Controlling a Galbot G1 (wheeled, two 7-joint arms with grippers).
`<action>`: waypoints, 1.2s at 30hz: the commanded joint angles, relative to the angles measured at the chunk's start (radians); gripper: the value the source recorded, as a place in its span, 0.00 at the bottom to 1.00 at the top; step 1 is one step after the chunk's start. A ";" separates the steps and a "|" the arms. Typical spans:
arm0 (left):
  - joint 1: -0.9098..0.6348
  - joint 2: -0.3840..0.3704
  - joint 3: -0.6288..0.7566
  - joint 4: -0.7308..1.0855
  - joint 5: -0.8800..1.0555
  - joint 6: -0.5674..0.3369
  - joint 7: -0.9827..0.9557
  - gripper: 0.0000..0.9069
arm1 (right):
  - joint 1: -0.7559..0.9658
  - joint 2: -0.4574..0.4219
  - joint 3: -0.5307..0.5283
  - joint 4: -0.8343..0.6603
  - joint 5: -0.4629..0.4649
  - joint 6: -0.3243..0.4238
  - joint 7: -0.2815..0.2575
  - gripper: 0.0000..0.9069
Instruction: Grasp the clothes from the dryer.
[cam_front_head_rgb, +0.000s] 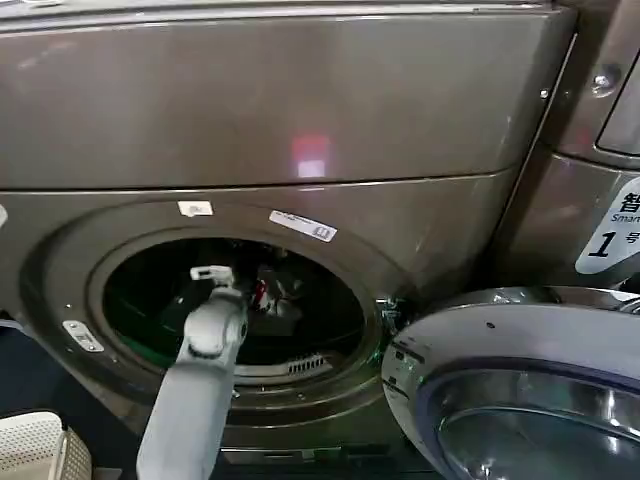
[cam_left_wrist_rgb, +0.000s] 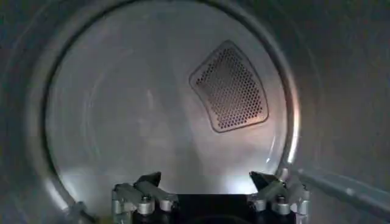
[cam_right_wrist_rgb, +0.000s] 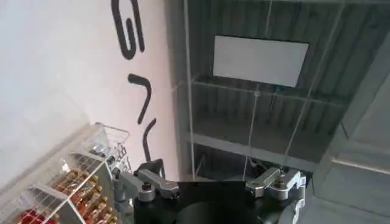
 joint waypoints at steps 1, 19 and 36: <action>-0.184 -0.014 0.003 0.346 0.025 -0.049 0.030 1.00 | 0.009 0.000 -0.009 -0.002 -0.001 0.002 -0.001 1.00; -0.434 0.019 0.185 0.660 0.255 -0.077 0.548 1.00 | 0.027 -0.003 -0.030 -0.017 -0.015 0.017 -0.007 1.00; -0.567 0.016 0.412 0.928 0.733 -0.222 0.835 1.00 | 0.041 -0.001 -0.041 -0.007 -0.023 0.020 -0.008 1.00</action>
